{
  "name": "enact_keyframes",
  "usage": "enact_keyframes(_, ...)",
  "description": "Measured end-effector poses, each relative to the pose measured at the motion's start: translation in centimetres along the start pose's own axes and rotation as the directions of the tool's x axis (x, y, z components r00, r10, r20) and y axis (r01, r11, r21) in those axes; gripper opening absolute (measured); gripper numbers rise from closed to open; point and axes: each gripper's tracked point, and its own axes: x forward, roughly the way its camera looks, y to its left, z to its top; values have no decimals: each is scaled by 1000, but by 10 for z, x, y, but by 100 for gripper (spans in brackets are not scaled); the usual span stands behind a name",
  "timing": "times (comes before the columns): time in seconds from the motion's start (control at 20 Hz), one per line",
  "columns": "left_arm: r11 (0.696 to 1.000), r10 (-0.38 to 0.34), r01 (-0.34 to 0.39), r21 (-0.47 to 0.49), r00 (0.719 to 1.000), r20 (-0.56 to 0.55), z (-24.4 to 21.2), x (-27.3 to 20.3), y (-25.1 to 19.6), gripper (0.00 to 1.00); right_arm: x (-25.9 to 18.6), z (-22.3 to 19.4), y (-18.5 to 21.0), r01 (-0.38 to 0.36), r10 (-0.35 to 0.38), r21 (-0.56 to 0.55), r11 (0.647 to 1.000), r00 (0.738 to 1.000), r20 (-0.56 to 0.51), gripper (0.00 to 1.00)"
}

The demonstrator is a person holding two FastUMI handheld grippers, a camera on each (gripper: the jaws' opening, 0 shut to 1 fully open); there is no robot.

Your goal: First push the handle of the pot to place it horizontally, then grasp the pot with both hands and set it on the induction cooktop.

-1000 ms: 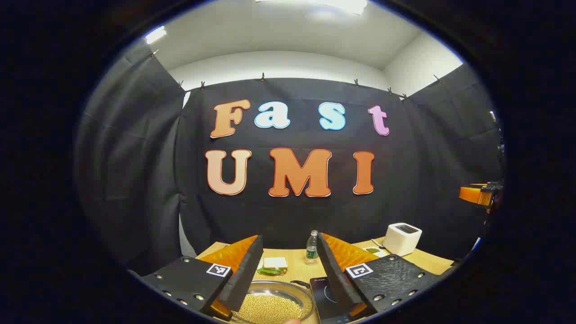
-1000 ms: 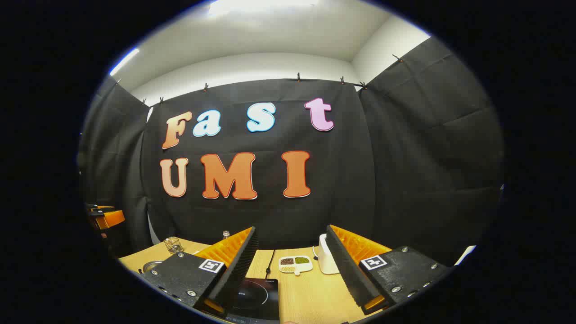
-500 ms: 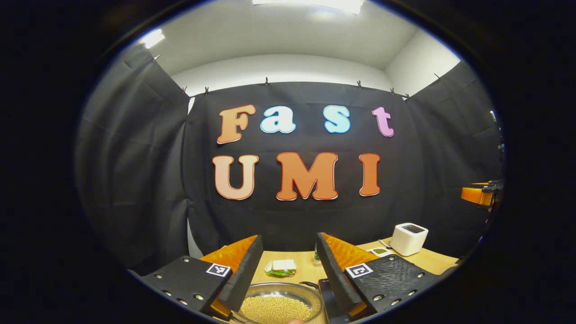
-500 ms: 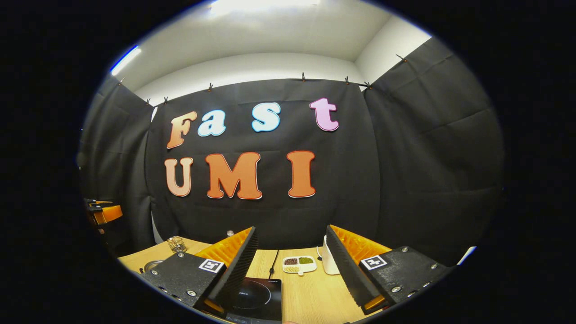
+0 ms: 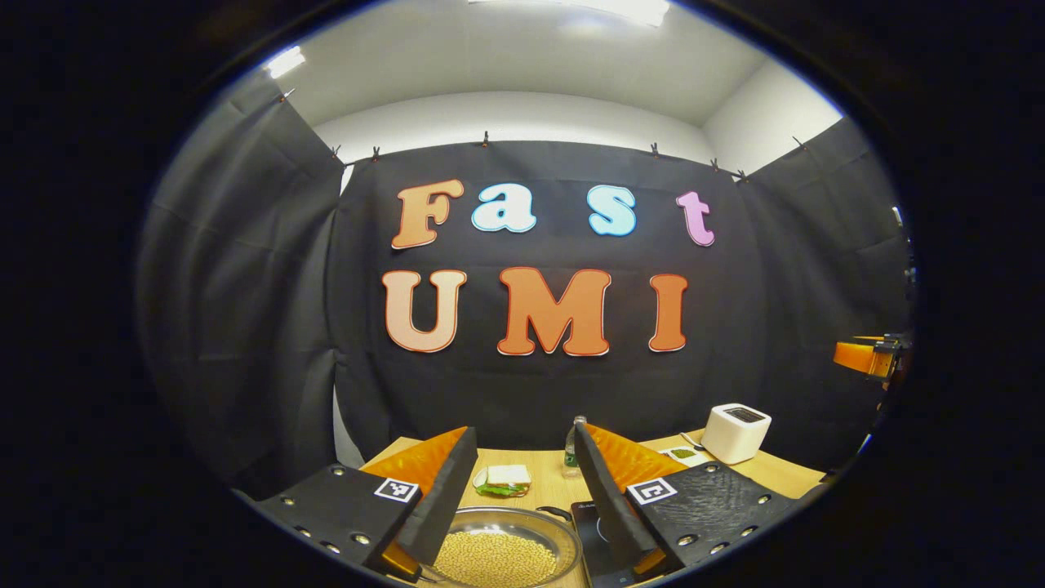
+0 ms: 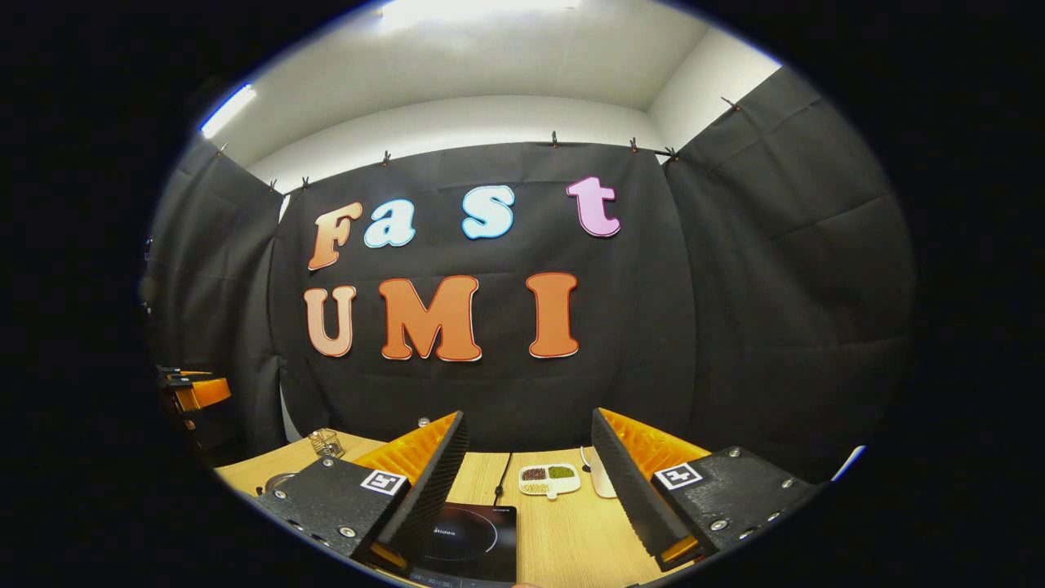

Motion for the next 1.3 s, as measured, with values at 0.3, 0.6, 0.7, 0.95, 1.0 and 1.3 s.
enact_keyframes(0.3,999,3,-4,46,1000,17,-1,-1,0,78,5,-4,-3,11,-11,-1,1000,1000,-11,95)
enact_keyframes(0.6,998,-51,51,42,999,3,-7,0,-9,79,7,-9,1,1,-1,-5,1000,1000,-26,95)
enact_keyframes(0.7,998,-52,52,40,999,0,-9,2,-7,74,8,-11,3,-2,2,-4,1000,1000,-31,95)
enact_keyframes(0.95,998,-59,60,15,998,-27,-20,4,-4,57,10,-12,1,4,-3,8,1000,1000,-31,95)
enact_keyframes(1.0,998,-60,61,14,998,-33,-21,4,-5,51,10,-12,1,4,-3,8,1000,1000,-31,95)
enact_keyframes(1.3,997,-74,74,8,997,-37,-26,1,-4,22,10,-13,0,8,-8,14,1000,999,-32,95)
